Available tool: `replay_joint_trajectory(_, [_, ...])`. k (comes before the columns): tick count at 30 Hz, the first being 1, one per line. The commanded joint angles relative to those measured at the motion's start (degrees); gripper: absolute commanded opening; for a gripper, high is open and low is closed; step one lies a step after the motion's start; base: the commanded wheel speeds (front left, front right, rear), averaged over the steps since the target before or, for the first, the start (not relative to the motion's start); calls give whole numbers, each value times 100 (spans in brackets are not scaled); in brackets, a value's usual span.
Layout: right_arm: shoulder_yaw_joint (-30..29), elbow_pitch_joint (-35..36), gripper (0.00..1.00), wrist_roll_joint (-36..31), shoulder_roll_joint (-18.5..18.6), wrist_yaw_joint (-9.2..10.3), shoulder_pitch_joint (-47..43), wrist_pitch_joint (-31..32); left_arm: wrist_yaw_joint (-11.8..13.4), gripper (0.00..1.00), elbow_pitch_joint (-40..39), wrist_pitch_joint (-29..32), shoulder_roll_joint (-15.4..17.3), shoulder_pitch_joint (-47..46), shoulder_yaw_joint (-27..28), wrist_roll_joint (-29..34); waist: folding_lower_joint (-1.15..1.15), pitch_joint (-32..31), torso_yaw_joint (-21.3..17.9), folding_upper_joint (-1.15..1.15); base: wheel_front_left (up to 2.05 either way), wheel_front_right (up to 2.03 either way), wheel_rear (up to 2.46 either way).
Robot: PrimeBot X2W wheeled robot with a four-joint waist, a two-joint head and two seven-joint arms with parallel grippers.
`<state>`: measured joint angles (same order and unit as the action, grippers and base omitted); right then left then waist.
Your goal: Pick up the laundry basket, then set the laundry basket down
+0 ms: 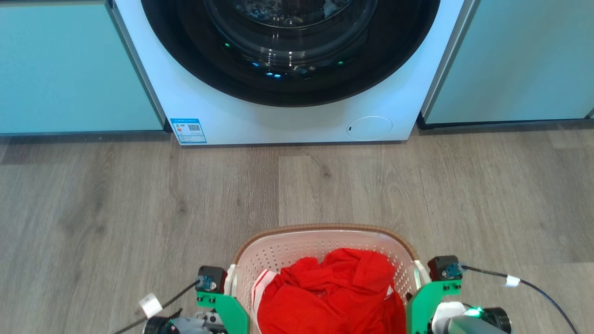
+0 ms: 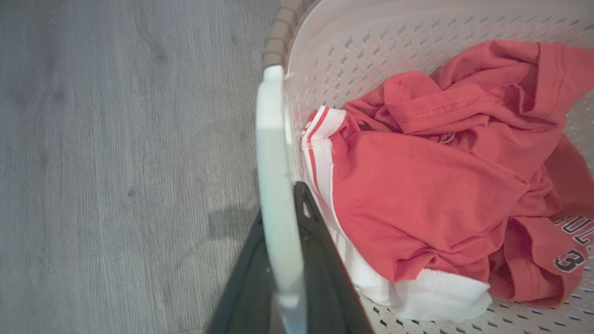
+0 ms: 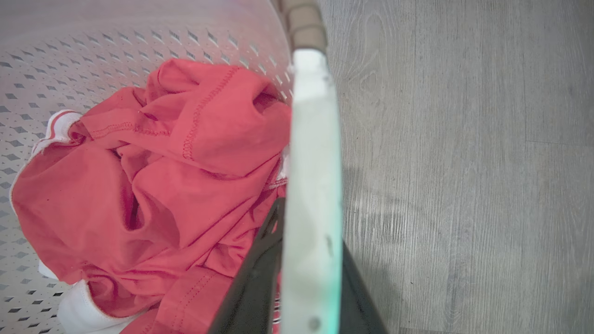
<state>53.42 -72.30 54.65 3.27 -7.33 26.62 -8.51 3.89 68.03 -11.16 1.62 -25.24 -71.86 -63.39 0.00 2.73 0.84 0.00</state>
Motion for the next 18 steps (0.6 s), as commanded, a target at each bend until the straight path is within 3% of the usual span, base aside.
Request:
replay_joint_trajectory(1, [147, 50, 0, -20, -39, -16, 101, -72, 46, 0, -32, -45, 126, -266, 35, -20, 0, -1, -1, 0, 0, 0, 0])
replay_joint_trajectory(18, [337, 34, 0, 199, -39, -16, 281, -116, 90, 0, -19, -61, 126, -358, -23, -73, 0, 146, -38, 0, 0, 0, 0])
